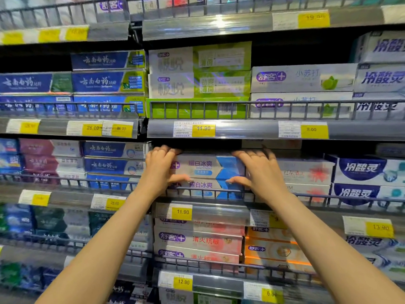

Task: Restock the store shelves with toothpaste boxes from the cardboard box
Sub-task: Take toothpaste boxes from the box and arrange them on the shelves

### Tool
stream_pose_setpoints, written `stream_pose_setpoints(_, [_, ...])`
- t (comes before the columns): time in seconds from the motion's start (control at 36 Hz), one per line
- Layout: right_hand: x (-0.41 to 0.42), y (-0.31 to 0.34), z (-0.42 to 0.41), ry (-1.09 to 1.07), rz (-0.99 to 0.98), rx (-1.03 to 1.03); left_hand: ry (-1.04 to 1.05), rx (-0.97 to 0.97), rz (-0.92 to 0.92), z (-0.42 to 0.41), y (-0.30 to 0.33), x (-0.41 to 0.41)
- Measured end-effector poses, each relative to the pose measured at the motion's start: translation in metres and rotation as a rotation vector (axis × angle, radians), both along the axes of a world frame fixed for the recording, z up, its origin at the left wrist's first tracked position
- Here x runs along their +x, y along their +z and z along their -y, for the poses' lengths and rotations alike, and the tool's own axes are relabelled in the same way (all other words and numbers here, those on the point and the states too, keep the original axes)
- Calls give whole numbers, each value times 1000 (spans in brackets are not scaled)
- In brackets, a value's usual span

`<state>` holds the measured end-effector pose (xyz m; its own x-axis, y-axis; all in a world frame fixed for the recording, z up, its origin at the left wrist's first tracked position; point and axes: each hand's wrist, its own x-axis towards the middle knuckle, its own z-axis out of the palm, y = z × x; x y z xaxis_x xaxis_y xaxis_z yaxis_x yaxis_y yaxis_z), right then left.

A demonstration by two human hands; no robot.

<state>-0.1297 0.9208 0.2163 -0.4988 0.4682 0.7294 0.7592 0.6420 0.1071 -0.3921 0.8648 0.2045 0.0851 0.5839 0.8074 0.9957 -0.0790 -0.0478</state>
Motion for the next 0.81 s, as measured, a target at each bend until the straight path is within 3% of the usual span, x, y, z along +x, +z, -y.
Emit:
stream_pose_setpoints(0.19, [1, -5, -2, -26, -2, 79, -15, 19, 38, 5, -6, 0])
stream_pose_setpoints(0.33, [19, -44, 24, 81, -253, 239, 10, 240, 291, 35, -43, 7])
stream_pose_setpoints(0.44, [21, -73, 37, 139, -313, -28, 76, 299, 453, 51, -72, 10])
stream_pose_setpoints(0.56, [14, -79, 35, 72, -251, -251, 48, 121, 586, 49, -79, 13])
stream_pose_setpoints(0.69, [4, -77, 44, 68, -266, -295, 73, 1, 553, 41, -88, 19])
stream_pose_setpoints(0.81, [0, -74, 45, 59, -190, 69, 169, 133, 250, 42, -89, 30])
